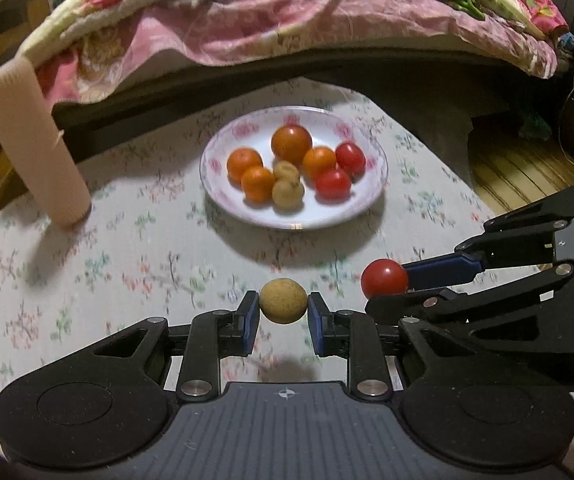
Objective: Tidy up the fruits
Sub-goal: 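Lower the tan fruit into the plate and open left tool while right tool releases its tomato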
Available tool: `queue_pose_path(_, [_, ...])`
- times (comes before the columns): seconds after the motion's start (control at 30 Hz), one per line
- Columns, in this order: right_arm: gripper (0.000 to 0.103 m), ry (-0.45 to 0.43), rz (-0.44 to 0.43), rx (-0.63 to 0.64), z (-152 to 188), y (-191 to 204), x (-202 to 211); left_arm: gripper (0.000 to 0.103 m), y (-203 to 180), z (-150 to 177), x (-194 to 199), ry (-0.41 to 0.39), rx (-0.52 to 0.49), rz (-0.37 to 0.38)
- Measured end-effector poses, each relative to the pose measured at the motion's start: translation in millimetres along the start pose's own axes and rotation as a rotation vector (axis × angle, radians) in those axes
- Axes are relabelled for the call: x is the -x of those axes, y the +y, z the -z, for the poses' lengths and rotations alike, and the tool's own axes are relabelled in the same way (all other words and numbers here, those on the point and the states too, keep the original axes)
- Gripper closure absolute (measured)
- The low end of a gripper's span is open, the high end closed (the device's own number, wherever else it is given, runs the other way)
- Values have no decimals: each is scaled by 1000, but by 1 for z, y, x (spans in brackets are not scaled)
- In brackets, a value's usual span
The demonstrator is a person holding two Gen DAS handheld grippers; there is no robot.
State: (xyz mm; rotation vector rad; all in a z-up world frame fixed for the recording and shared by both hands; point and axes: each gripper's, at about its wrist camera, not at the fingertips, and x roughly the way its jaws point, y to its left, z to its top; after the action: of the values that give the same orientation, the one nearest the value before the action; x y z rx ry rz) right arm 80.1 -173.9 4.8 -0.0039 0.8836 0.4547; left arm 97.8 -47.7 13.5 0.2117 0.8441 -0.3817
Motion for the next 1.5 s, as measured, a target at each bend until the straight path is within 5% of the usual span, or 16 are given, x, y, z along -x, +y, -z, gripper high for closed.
queue_pose_path(0.67, [74,-31,70,-15,-55,-55,-39,71,10,-56,-56,-26,-9,-8])
queue_pose_path(1.13, [74,-25,95,9,-64,-64,-61,70,18,-59,-82,-12,-7,-35])
queue_pose_path(1.5, [72,-34,102,8,-67,-66,-61,60,19,-60,-79,-16,2,-52])
